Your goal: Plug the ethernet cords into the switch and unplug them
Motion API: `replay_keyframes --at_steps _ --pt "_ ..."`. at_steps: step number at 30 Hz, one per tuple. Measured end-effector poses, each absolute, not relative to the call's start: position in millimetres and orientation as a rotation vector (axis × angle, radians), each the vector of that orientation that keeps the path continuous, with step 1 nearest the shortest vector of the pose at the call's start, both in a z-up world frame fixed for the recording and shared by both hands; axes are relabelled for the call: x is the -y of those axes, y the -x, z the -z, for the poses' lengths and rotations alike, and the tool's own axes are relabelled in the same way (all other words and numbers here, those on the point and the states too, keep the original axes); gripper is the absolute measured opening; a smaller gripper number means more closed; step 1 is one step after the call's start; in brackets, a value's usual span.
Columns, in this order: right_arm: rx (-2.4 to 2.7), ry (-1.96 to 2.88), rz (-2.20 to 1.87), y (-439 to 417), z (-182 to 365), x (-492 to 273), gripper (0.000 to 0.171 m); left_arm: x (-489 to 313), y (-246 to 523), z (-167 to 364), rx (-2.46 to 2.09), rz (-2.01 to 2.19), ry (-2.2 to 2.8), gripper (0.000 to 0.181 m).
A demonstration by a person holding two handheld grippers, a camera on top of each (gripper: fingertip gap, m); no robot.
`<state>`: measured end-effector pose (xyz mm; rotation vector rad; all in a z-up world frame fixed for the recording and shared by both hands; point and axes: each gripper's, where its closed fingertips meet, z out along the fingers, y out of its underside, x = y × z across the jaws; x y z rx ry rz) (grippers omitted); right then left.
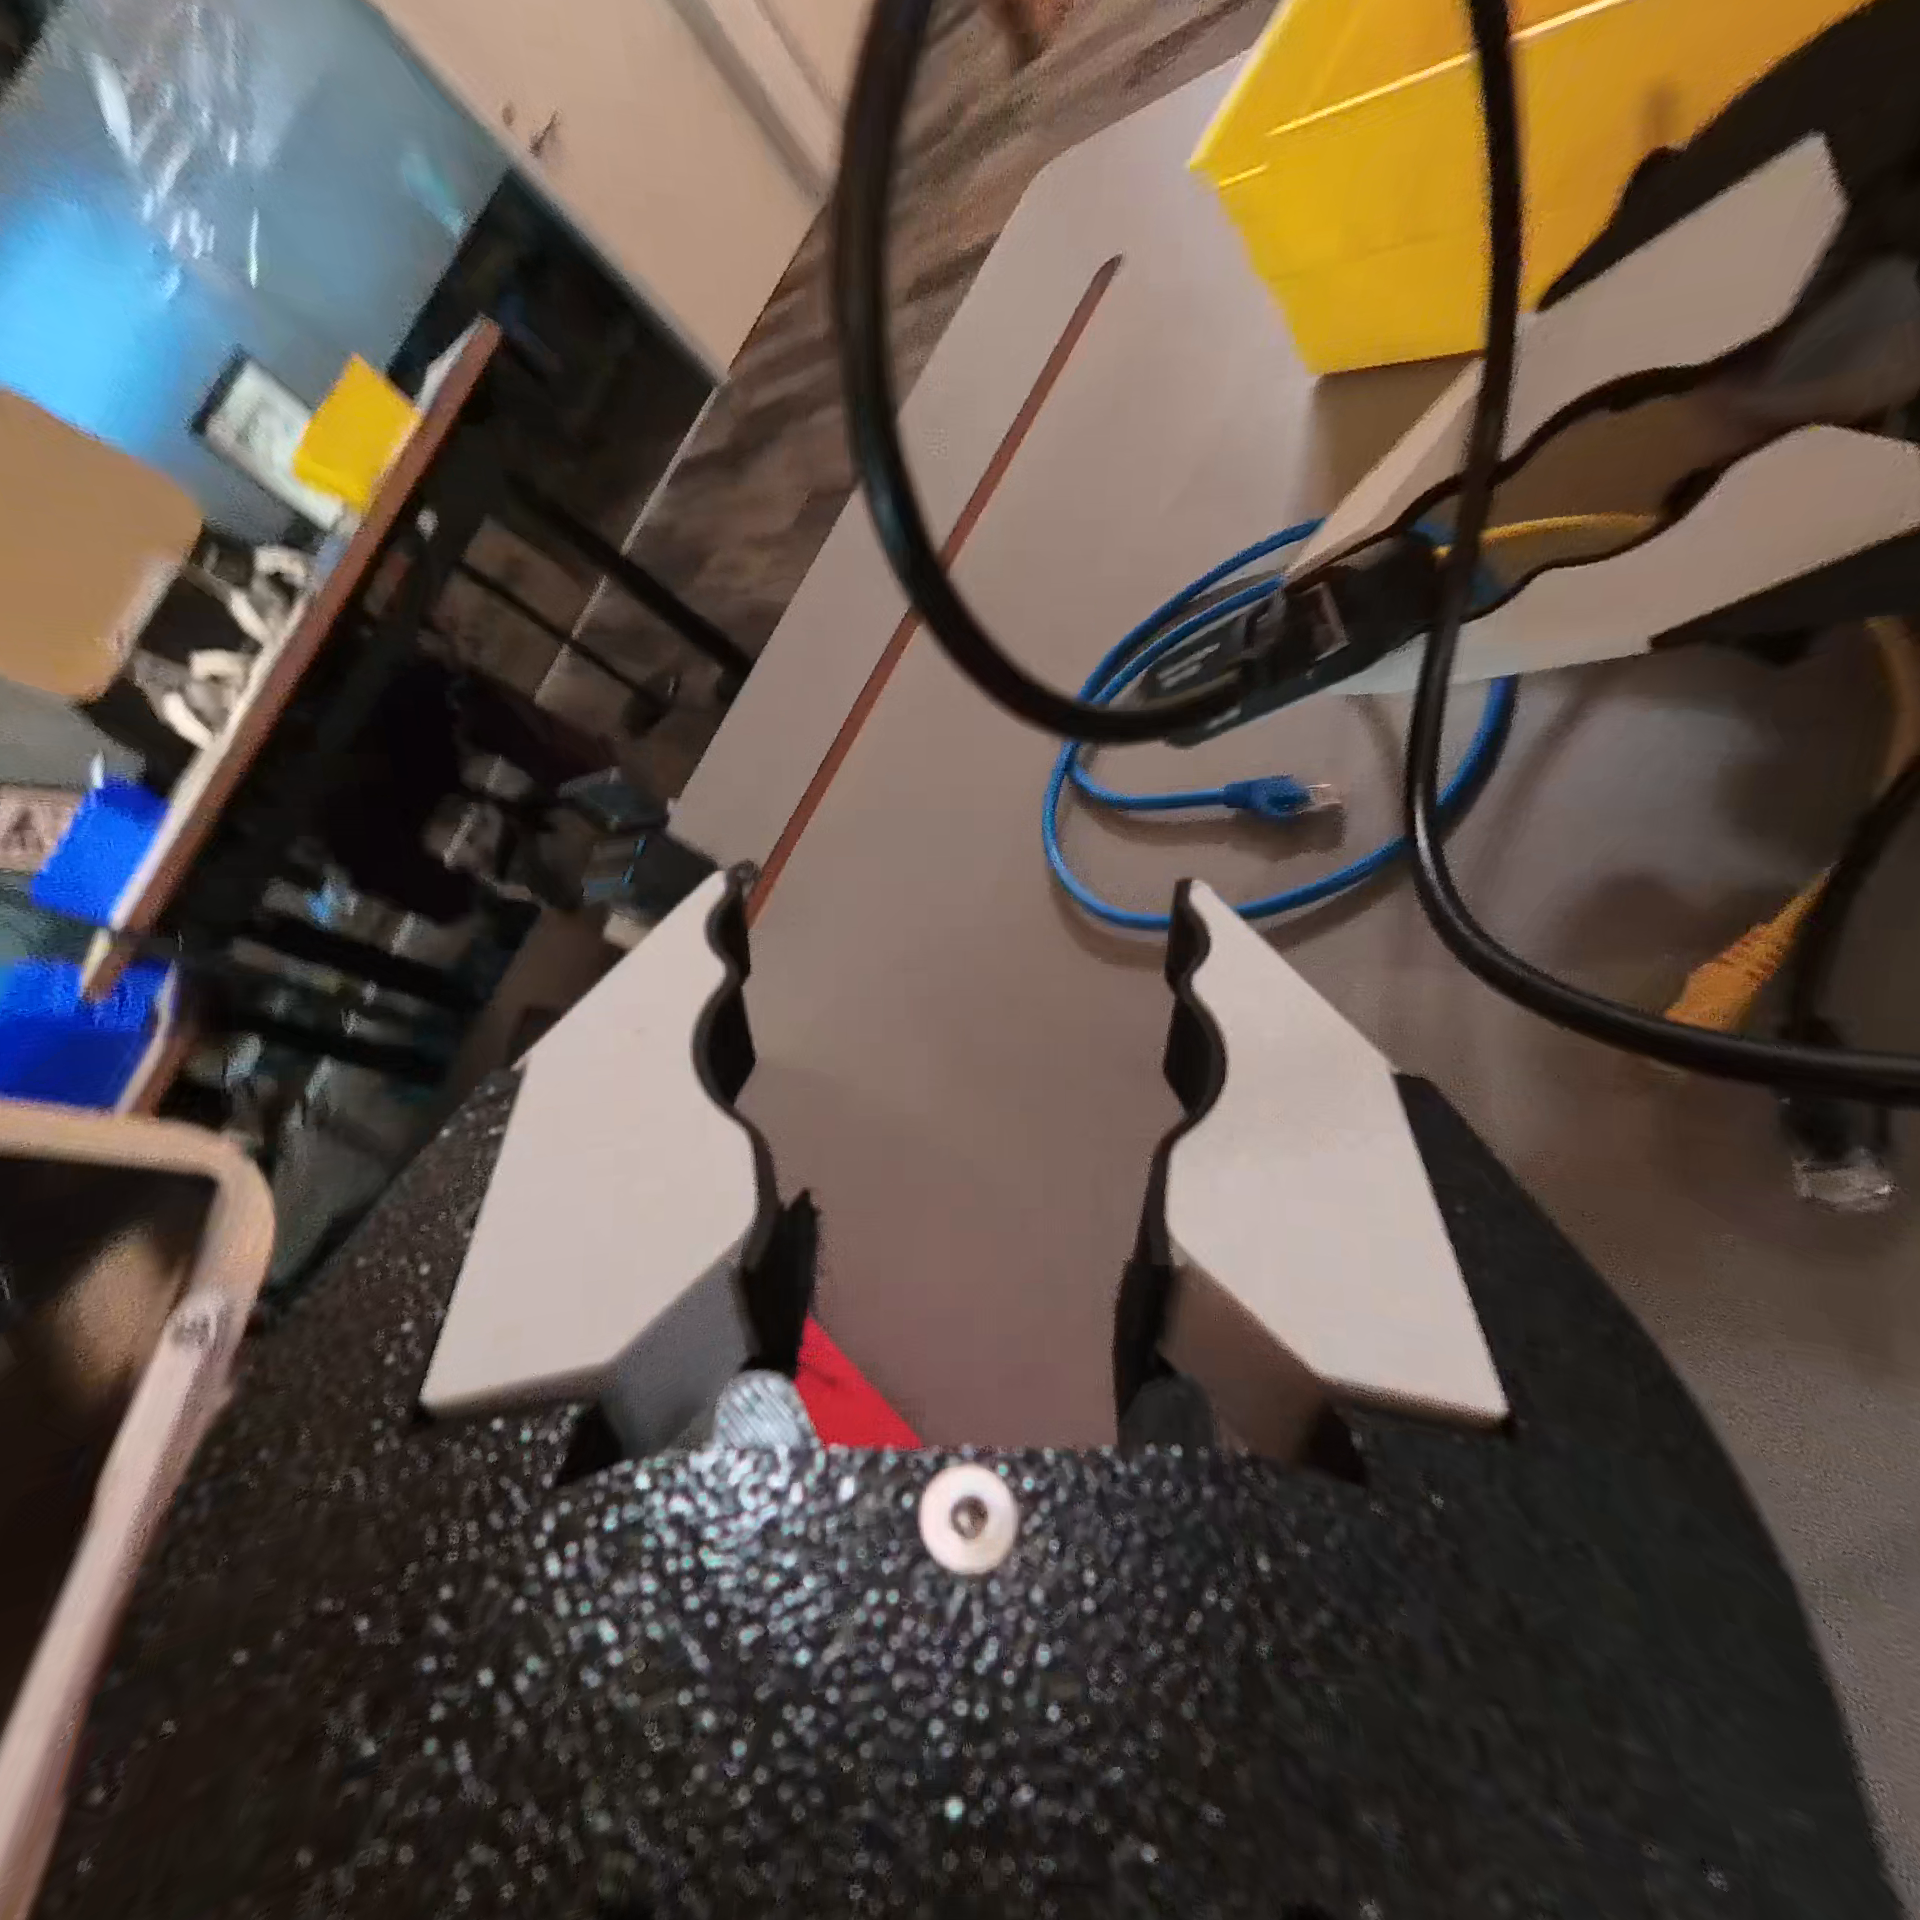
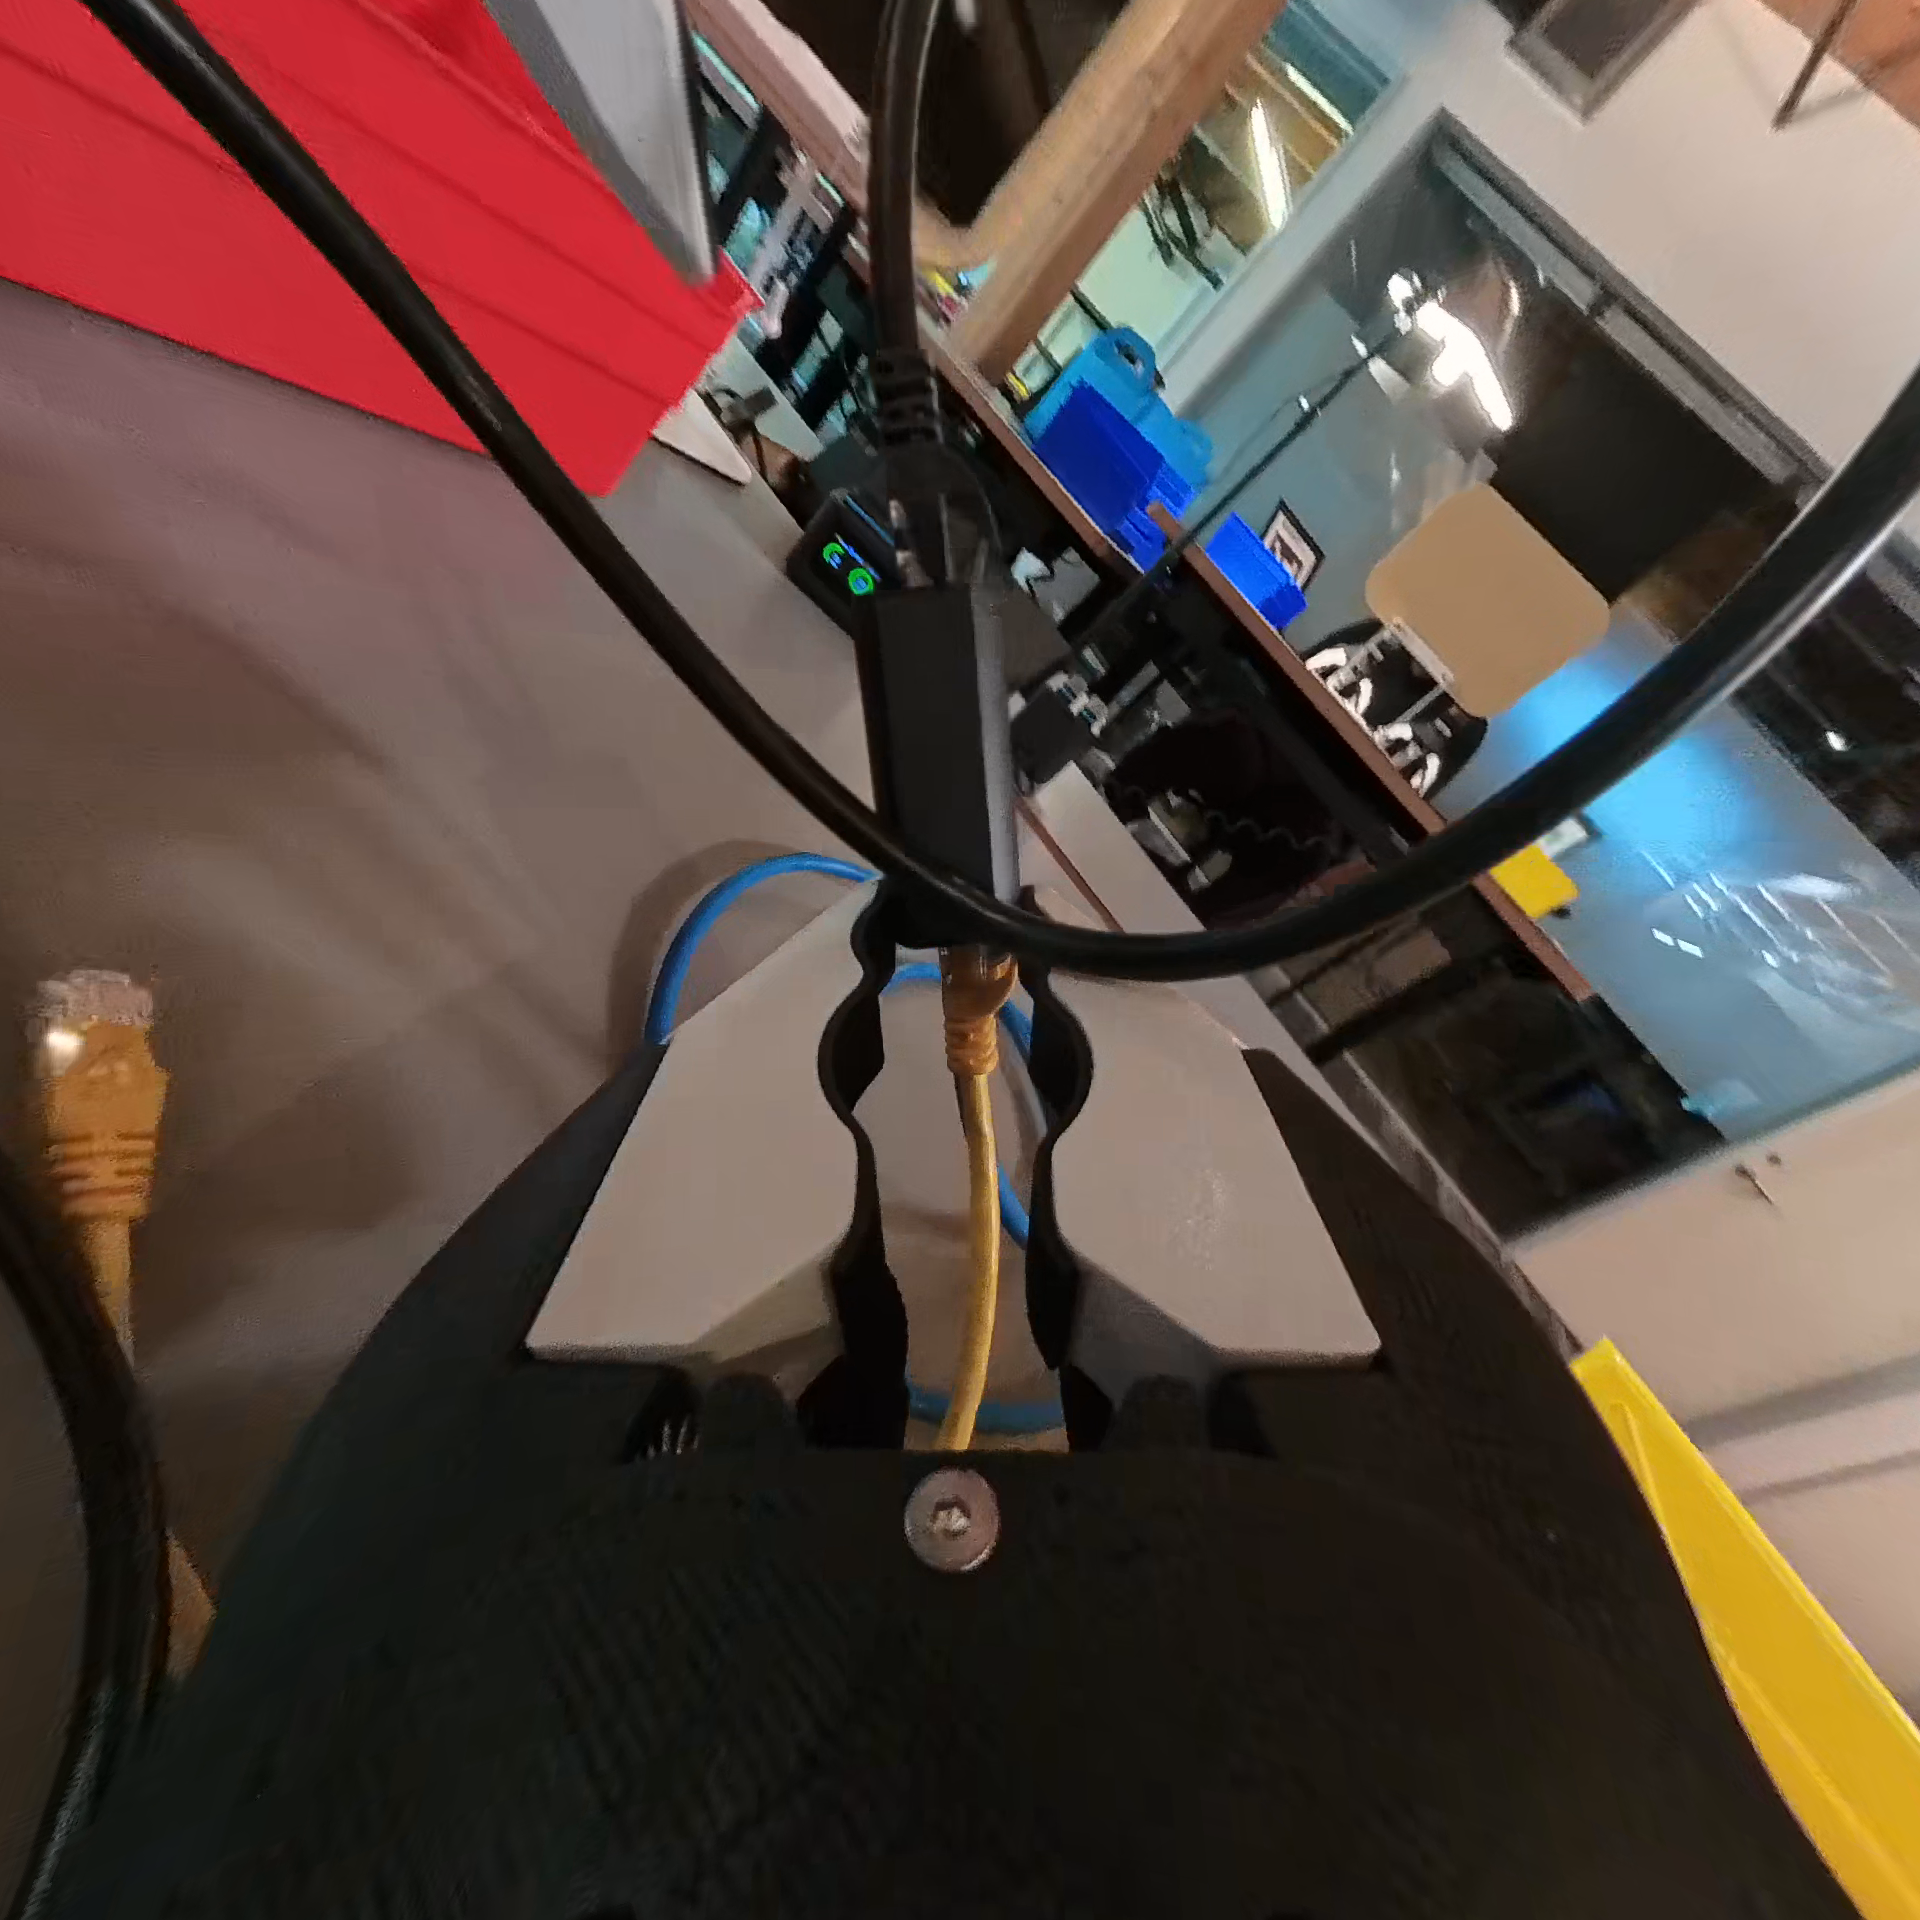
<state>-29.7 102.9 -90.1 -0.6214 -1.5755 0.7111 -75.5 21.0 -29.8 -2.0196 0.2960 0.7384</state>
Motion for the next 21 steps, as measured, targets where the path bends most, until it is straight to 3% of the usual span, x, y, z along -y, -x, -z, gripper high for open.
replay_keyframes --at_steps 1,6,12,17,21 --pt "1.580 0.590 -0.728 27.7 88.8 -98.8 0.021 -26.1 66.2 31.5 -0.378 -0.715 2.006 0.083" --pt "1.656 0.482 -0.707 24.3 97.0 -83.4 0.021 -47.8 37.7 57.5 -0.695 -0.719 2.007 0.089" --pt "1.718 0.464 -0.612 21.5 111.5 -92.4 0.021 -51.8 29.8 74.5 -0.683 -0.775 1.985 0.088" --pt "1.682 0.518 -0.756 17.2 101.2 -95.5 0.021 -39.6 20.8 81.7 -0.676 -0.735 1.951 0.083" --pt "1.759 0.434 -0.856 8.2 105.1 -74.0 0.021 -47.9 10.2 96.7 -0.663 -0.590 1.938 0.091"
